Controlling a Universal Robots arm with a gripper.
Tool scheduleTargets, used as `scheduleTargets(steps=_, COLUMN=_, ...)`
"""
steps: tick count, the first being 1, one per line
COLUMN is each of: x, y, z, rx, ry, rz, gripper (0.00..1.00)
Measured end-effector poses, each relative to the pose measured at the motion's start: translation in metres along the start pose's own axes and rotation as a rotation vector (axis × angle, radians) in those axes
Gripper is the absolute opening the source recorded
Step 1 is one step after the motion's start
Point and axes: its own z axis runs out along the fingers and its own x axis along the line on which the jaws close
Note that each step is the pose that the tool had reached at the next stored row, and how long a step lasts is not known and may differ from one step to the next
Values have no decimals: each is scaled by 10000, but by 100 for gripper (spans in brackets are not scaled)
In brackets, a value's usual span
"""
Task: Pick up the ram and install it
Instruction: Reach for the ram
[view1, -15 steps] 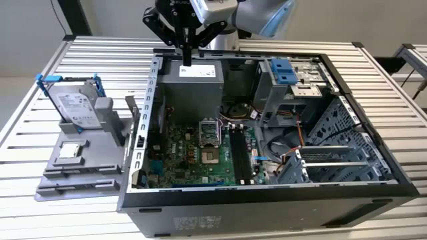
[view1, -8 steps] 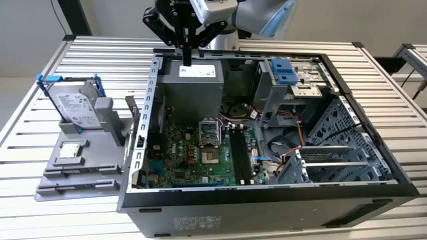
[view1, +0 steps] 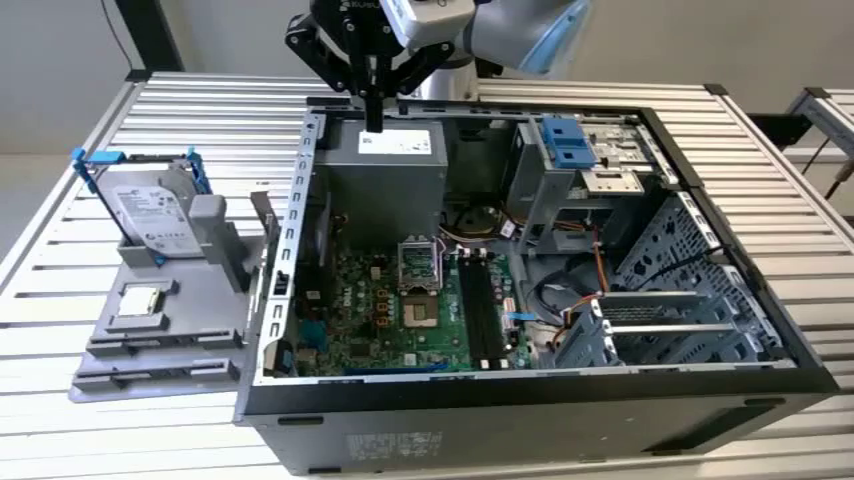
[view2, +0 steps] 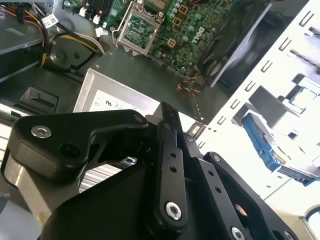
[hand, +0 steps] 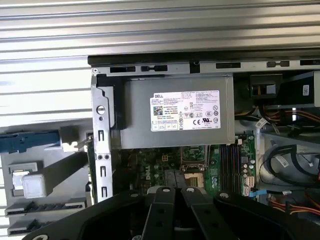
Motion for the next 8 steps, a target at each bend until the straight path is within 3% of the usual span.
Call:
scheduleTargets(steps=4, x=50, y=-5, z=-1, rx=-1, ry=0, rz=-1, gripper=0)
scheduleTargets(steps=8, x=199, y=-15, z=-4, rx=-2, ry=-1, rz=-14, gripper=0)
